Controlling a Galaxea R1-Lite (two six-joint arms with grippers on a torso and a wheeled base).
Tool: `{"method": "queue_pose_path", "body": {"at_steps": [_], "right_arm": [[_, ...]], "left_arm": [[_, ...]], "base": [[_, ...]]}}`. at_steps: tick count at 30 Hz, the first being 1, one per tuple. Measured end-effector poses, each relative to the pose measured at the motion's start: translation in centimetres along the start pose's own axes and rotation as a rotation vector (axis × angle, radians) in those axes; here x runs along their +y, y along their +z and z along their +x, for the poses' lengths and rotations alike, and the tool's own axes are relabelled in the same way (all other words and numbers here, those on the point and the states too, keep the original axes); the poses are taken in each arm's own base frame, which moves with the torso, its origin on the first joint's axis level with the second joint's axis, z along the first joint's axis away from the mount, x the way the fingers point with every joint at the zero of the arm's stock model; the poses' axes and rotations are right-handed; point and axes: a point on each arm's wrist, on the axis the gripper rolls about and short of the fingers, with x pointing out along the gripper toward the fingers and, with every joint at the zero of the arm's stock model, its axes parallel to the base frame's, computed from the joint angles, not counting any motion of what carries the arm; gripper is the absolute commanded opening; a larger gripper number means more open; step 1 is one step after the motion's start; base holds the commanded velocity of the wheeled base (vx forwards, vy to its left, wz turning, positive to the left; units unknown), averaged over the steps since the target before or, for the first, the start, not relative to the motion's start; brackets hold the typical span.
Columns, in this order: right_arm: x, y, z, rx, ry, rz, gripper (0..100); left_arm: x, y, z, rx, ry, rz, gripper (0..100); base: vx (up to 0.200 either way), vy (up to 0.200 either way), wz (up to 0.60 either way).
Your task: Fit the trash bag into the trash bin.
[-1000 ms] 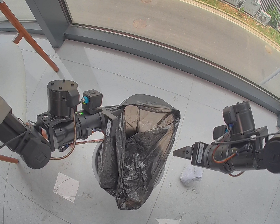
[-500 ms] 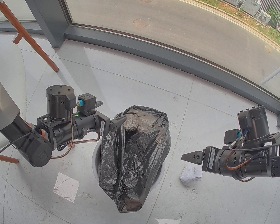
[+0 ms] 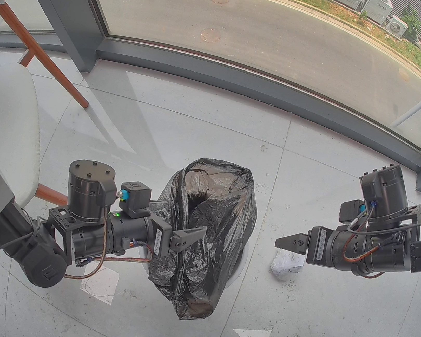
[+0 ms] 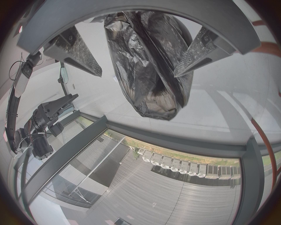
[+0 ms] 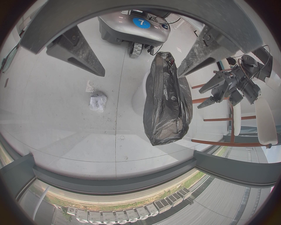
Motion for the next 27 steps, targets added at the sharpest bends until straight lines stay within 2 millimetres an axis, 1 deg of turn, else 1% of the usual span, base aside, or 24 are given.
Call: {"method": "queue_pose_path", "body": {"at_steps": [6,9,13,18,22,23,27], "right_arm": [[0.0,-0.1,-0.1,0.000,0.003,0.000,100],[0.0,-0.1,-0.1,-0.009,0.009,0.000,100],[0.2,0.2,0.0,-0.063,0.039,0.003,100],[0.2,0.2,0.1,-0.095,0.061,0.004,100],[0.1,0.1,0.1,-0.096,0.063,0.004,100],[0.1,0.0,0.0,-0.096,0.064,0.004,100],[-0.1,-0.1,-0.1,-0.095,0.064,0.004,100]], "left_arm": [[0.0,-1.0,0.7,0.030,0.025,-0.006,100],[0.2,-1.6,1.5,0.023,0.039,-0.005,100],[0.5,-2.4,2.6,0.003,0.053,-0.001,100],[0.9,-3.8,3.9,0.030,0.070,-0.008,100],[1.3,-4.4,4.8,0.042,0.077,-0.012,100],[1.3,-4.6,5.0,0.044,0.077,-0.013,0],[1.4,-4.6,5.5,0.038,0.078,-0.013,0]], "base": [[0.000,0.000,0.00],[0.000,0.000,0.00],[0.000,0.000,0.00],[0.000,0.000,0.00],[0.000,0.000,0.00],[0.000,0.000,0.00],[0.000,0.000,0.00]]}}
